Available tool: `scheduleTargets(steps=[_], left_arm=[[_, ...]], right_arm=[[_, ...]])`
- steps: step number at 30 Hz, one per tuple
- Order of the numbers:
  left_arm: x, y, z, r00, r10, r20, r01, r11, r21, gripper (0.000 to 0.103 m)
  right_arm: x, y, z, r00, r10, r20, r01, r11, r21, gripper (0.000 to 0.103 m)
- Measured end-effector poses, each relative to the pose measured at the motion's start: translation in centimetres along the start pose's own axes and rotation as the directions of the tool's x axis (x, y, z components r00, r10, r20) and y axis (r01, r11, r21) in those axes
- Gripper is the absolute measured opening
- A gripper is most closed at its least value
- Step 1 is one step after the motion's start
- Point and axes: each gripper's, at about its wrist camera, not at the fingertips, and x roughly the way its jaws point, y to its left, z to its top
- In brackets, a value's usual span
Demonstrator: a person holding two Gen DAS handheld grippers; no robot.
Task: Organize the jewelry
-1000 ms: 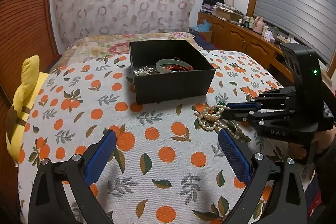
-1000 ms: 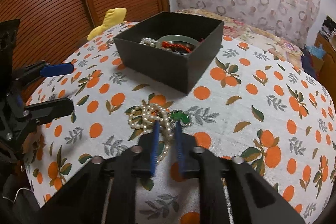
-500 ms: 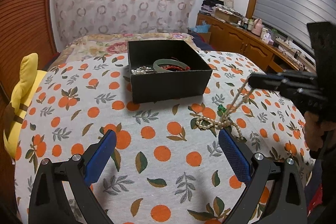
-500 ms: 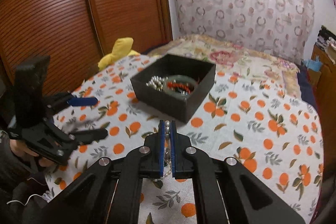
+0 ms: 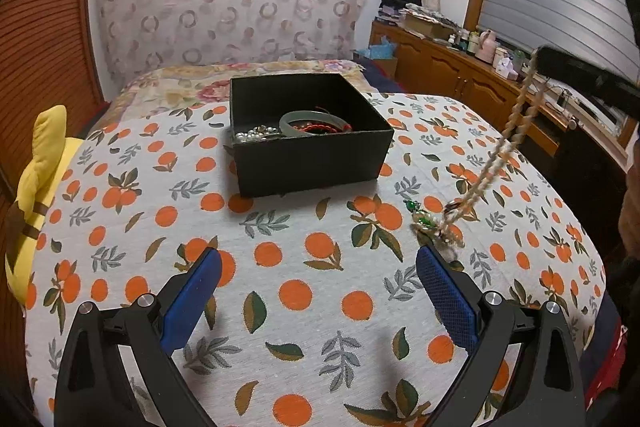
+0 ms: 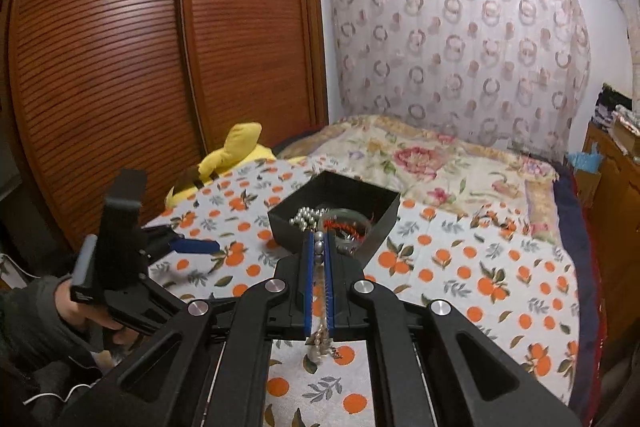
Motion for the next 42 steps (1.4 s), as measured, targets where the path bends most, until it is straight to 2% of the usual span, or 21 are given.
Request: scheduleTargets(steps=[16, 20, 24, 26, 30, 35, 38, 42], left_arm=[[1.3, -2.6, 1.0, 0.999, -0.045, -0.018, 0.046, 0.998, 0.033, 0.094], [2.2, -3.7, 1.6, 0.997, -0.065, -0.031, 0.066, 0.997, 0.044, 0.094], [3.3, -5.1, 2.3, 0.993, -0.104, -0.049, 0.107, 0.992, 0.062, 0.093], [4.0, -6.1, 2.6, 0.99, -0.125, -0.068, 0.13, 0.988, 0.083, 0.081], [5.3, -7.8, 2.7, 0.981, -0.159, -0.11, 0.171, 0.98, 0.103, 0.07], [7.1, -8.8, 2.7, 0.969, -0.191, -0.156, 0.208, 0.973, 0.1, 0.05], [8.1, -9.3, 2.6, 0.965, -0.192, -0.177, 0.212, 0.972, 0.105, 0.044], [8.7, -9.9, 2.7, 0.969, -0.175, -0.174, 0.2, 0.969, 0.143, 0.043]], right_arm=[[-5.8, -2.8, 1.0, 0.988, -0.117, 0.097, 0.114, 0.993, 0.027, 0.006], [-6.8, -3.5, 0.5, 0.986, -0.135, 0.102, 0.132, 0.991, 0.038, 0.006], [-6.4, -4.6, -0.5, 0.985, -0.154, 0.073, 0.15, 0.987, 0.053, 0.006], [-5.9, -5.1, -1.2, 0.985, -0.166, 0.05, 0.163, 0.985, 0.061, 0.006], [-5.1, -6.1, -2.8, 0.984, -0.18, 0.015, 0.178, 0.981, 0.082, 0.006], [-4.4, -6.8, -4.2, 0.983, -0.181, -0.011, 0.181, 0.978, 0.101, 0.006], [-4.2, -7.2, -4.8, 0.984, -0.179, -0.023, 0.181, 0.977, 0.11, 0.006], [-3.8, -7.5, -5.3, 0.985, -0.172, -0.033, 0.174, 0.978, 0.116, 0.006]])
